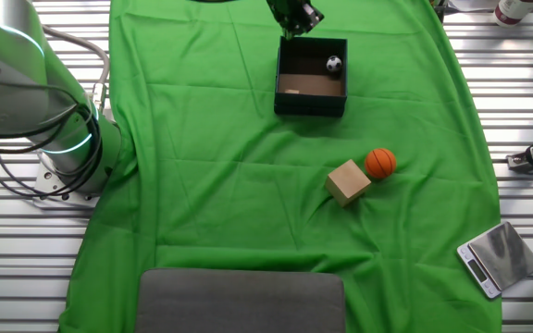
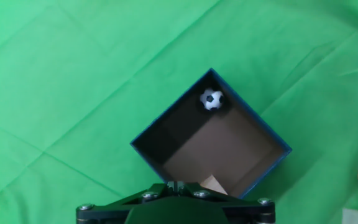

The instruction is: Take everything out of the gift box

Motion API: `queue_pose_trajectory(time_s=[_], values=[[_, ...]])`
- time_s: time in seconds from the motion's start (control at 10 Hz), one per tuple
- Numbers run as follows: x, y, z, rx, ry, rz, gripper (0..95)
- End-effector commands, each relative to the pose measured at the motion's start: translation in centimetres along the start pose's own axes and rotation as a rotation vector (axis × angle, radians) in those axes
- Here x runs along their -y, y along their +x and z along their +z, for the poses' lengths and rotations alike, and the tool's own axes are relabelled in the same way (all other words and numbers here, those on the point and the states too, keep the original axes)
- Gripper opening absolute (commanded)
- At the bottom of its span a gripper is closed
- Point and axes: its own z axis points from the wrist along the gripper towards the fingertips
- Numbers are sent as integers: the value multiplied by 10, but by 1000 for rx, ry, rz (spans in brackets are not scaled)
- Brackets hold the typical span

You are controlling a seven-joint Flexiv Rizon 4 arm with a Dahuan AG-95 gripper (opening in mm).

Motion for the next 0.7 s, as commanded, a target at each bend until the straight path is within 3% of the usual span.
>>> queue_pose_trajectory(time_s=[0.1,0.4,0.7], values=[[2,-9,0,-18,67,15,0],[7,-30,2,-45,86,26,0],[24,-40,5,-70,59,-18,0]])
